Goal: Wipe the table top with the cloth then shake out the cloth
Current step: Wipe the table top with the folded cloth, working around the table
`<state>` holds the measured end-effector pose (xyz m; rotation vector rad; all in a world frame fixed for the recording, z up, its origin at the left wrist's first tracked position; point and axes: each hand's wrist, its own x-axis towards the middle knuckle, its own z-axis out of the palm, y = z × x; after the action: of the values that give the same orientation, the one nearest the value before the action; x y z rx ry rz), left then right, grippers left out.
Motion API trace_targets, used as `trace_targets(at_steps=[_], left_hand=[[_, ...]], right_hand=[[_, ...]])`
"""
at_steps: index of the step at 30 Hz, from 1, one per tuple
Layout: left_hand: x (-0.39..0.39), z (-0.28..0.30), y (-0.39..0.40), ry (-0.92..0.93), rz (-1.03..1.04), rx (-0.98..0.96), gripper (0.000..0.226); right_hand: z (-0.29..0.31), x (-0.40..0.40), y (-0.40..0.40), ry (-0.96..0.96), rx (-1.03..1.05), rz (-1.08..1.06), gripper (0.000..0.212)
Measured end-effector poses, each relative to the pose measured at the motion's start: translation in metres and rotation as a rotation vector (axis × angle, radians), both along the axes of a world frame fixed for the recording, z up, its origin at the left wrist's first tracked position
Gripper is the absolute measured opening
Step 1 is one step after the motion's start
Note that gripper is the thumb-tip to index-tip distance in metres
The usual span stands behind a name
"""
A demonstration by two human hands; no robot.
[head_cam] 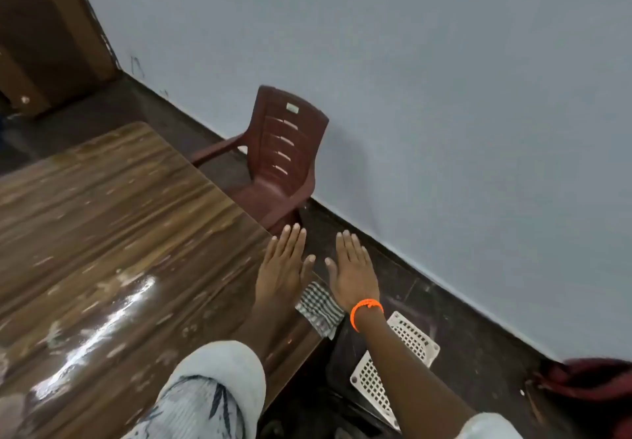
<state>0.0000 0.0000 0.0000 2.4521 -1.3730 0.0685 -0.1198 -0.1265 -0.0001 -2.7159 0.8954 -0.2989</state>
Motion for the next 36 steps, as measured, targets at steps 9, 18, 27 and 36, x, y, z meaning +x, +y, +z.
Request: trace_targets(at_steps=[9, 18, 27, 36], left_hand=[[-0.034, -0.111, 0.014, 0.227, -0.225, 0.409, 0.066], [-0.028, -0.176, -0.011, 0.237, -0.379, 0.476, 0.081], [0.023, -0.175, -0.019, 0.218, -0.36, 0.345, 0.063], [-0.014, -0.176, 0.038, 0.287, -0.319, 0.338, 0.062]], right_hand=[[-0.126, -0.038, 0.035, 0.311, 0.31, 0.061, 0.063], [-0.177, -0.033, 0.055, 0.197, 0.24, -0.151, 0.059], [-0.191, 0.012, 0.04, 0.137, 0.25, -0.205, 0.063], [-0.192, -0.013, 0.086, 0.025, 0.272, -0.095, 0.065]])
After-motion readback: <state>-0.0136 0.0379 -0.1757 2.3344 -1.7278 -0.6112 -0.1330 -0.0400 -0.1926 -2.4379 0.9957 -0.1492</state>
